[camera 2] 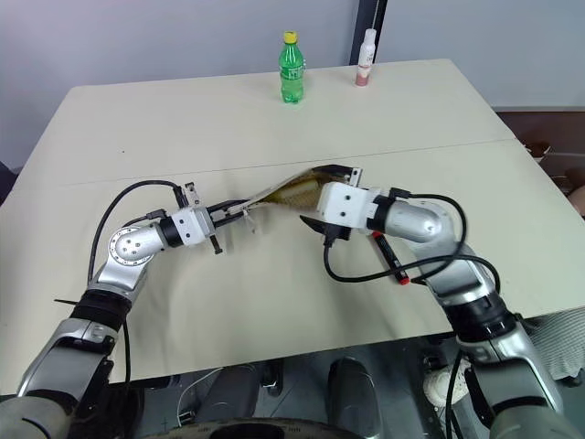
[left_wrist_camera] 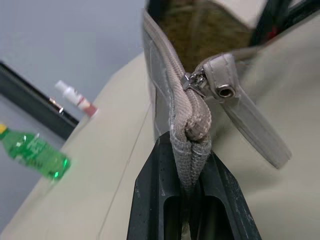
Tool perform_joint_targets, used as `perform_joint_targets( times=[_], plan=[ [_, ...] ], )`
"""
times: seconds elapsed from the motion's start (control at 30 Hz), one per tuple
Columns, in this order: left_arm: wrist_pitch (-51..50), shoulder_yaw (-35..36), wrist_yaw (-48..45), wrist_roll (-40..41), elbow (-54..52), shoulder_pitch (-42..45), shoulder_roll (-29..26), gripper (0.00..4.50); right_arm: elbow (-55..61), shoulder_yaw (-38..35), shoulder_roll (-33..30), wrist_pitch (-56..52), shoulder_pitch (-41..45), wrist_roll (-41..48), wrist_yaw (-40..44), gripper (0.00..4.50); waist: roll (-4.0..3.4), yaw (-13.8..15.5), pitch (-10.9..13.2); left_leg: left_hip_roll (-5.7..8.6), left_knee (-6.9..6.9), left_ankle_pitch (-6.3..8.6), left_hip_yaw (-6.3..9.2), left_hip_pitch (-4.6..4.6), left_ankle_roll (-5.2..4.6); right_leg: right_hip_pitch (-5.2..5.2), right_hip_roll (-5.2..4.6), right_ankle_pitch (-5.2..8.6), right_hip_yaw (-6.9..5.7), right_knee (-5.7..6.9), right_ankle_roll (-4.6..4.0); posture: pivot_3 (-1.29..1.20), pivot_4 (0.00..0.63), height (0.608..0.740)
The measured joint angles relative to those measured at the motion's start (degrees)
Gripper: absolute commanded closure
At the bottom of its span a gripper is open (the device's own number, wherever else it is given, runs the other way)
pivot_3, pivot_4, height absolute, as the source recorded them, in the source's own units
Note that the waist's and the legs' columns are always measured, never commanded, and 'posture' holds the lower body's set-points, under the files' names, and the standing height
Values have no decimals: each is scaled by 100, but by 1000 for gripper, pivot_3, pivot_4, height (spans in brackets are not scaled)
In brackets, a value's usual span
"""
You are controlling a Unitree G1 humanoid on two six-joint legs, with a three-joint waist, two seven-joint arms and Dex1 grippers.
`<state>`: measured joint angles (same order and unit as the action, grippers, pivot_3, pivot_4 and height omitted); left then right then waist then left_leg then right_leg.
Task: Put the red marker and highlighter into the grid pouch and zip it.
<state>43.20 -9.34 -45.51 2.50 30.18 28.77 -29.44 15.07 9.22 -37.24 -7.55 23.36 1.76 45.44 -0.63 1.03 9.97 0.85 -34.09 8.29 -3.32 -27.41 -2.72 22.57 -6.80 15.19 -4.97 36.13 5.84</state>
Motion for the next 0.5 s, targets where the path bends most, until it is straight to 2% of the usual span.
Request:
perform_joint_targets(
  times=[0.1, 0.23, 0.4, 0.5],
  plan=[
    [6, 62, 161, -135, -4, -101, -98, 4500, 1053, -910, 23, -1075, -1062, 1203, -40, 51, 0, 20, 0, 0, 1, 3, 1, -1, -4, -1, -5, 1, 7, -2, -2, 0, 150, 740],
    [40, 118, 259, -202, -1, -161, -152, 4500, 1893, -2033, 32, -2248, -2042, 1962, -586, 51, 0, -1, -2, -11, 9, 4, 1, 3, -2, -1, -4, 12, 16, -4, -31, 0, 150, 740],
    [98, 127, 339, -229, 9, -225, -144, 4500, 2122, -2613, 93, -2715, -3590, 1972, -934, 51, 0, 51, -2, -11, 36, 4, -35, 3, -1, 23, -8, 14, 41, -19, -33, 0, 150, 740],
    [110, 113, 329, -250, 9, -222, -117, 4500, 2208, -2808, 178, -2839, -3982, 1972, -1124, 51, 0, 58, -3, -23, 34, 4, -51, 5, -1, 23, -10, 10, 40, -20, -35, 0, 150, 740]
  ],
)
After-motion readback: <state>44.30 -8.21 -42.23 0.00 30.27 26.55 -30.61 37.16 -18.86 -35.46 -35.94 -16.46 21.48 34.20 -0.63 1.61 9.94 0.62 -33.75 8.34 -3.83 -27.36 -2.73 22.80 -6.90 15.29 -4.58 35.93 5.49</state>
